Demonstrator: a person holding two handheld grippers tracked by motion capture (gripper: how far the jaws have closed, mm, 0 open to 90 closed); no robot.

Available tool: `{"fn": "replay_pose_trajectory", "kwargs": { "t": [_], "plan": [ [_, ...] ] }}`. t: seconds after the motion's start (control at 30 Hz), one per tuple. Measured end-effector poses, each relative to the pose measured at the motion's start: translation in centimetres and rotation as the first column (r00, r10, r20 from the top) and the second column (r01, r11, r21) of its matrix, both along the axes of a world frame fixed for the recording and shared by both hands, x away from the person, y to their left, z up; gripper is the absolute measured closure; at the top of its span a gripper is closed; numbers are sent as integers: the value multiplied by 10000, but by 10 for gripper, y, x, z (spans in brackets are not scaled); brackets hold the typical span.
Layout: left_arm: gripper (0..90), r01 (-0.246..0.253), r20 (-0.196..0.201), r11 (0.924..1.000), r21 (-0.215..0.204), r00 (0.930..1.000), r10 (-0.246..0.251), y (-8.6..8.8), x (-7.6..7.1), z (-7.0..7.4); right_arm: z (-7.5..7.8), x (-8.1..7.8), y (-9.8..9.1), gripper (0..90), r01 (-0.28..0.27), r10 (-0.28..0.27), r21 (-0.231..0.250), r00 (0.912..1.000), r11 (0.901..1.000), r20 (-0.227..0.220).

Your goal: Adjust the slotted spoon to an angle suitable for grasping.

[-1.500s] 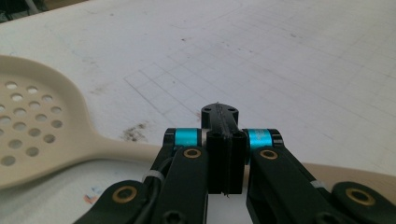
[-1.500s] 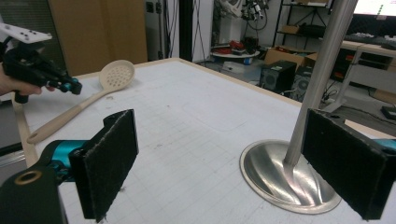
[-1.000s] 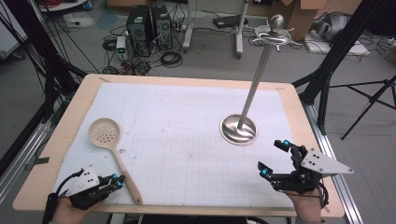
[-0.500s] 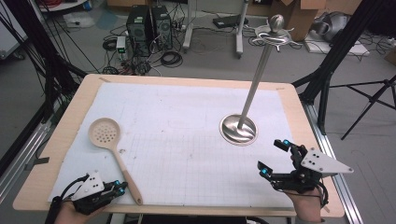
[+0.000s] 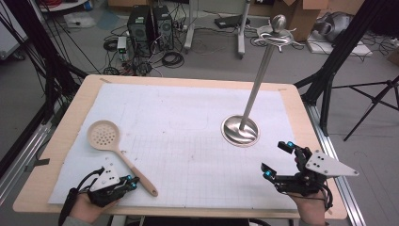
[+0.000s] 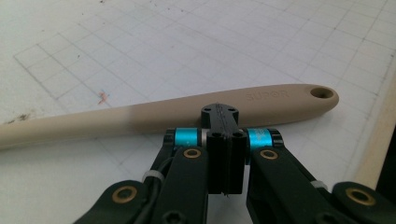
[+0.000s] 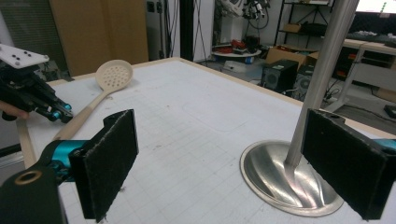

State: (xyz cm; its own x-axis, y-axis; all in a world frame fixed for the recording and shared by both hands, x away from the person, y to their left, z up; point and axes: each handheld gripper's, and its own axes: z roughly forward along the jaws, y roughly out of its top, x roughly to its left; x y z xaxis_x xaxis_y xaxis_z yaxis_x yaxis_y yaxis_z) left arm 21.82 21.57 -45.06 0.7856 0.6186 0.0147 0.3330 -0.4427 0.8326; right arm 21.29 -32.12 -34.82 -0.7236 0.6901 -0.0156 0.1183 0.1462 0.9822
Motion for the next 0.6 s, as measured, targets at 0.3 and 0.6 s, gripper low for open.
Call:
{"fn": "replay_pose_trajectory", "kwargs": {
  "t": [0.3, 0.6],
  "plan": [
    [898, 3, -140, 9997, 236, 9999, 0, -15, 16, 3, 0, -2, -2, 101, 75, -75, -14, 10000, 10000, 39],
    [898, -23, -266, 9992, 395, 9996, 34, -28, 33, 5, 1, -4, -5, 101, 160, -160, 23, 9999, 9999, 35]
  ]
}}
